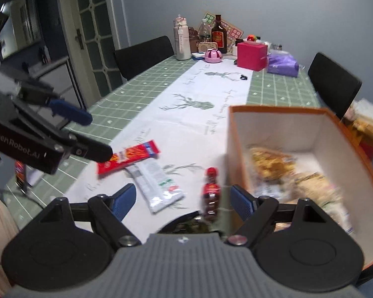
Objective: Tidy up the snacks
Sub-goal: 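Move both tools back to the table and grasp the red spicy-strip packet with left tool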
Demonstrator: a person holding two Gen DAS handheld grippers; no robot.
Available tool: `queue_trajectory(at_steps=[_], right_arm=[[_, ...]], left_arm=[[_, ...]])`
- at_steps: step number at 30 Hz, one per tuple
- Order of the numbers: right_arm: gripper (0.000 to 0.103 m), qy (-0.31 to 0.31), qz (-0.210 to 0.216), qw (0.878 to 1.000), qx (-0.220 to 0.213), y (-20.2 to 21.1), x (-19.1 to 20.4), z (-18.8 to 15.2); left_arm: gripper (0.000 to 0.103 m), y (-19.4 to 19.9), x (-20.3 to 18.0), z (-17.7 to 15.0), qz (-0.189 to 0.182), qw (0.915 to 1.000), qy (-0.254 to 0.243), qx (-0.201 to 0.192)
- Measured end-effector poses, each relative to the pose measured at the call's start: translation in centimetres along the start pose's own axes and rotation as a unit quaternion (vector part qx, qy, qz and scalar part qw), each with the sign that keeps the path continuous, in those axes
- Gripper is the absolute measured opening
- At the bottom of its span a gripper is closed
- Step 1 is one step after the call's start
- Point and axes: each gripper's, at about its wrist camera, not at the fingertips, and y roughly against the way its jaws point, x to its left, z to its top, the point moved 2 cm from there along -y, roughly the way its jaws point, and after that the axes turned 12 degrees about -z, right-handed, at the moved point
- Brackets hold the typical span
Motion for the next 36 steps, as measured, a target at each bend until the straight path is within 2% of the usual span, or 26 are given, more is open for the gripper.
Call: queue_trajectory(at_steps=[3, 5, 9, 14, 16, 20, 22, 28, 33, 35, 36], right_arm=[[0.081, -0.031, -0.005, 1.000, -0.005, -1.3, 1.1, -1.5], [0.081, -0.038, -0.025, 0.999, -0.009, -2.2, 1.6, -2.5], [0.081, -0.015, -0.078, 0.997, -0.019, -3.6, 2.7, -4.1], [0.079, 0.013, -0.104, 0.994, -0.029, -5.0, 3.1, -5.2], [0.074, 0.016, -0.095, 0.995, -0.027, -5.7, 3.2, -5.1], [0.074, 0.035, -0.054, 0.998, -0.018, -7.2, 3.9, -4.7], [0.075, 0.056, -0.034, 0.998, -0.015, -8.2, 4.6, -4.4], [0.080, 0.096, -0.019, 0.995, -0.003, -11.9, 6.0, -3.3], [0.084, 0.089, -0.015, 0.996, 0.012, -14.3, 5.6, -2.8], [0.084, 0.077, -0.011, 0.997, 0.024, -15.0, 5.5, -3.0], [0.084, 0.078, -0.014, 0.997, 0.016, -14.9, 5.6, -3.1]], left_arm=[[0.083, -0.4, 1.4, -2.1, 0.031, 0.9994, 0.008, -0.013], [0.083, -1.0, 2.3, -3.4, 0.045, 0.9988, 0.010, -0.014], [0.082, -3.0, 3.7, -5.8, 0.060, 0.9982, 0.003, -0.007], [0.078, -5.4, 5.8, -7.4, 0.068, 0.9976, 0.010, -0.004], [0.073, -6.1, 6.5, -7.6, 0.075, 0.9970, 0.016, -0.003], [0.072, -7.0, 7.7, -7.7, 0.066, 0.9977, 0.012, -0.010], [0.072, -7.5, 8.1, -7.6, 0.062, 0.9980, 0.004, -0.012], [0.071, -9.3, 9.3, -8.0, 0.084, 0.9964, 0.007, -0.004], [0.055, -10.0, 9.9, -8.4, 0.087, 0.9960, 0.014, -0.010], [0.043, -10.2, 9.8, -8.4, 0.088, 0.9958, 0.017, -0.017], [0.039, -10.3, 9.8, -8.3, 0.089, 0.9957, 0.019, -0.019]])
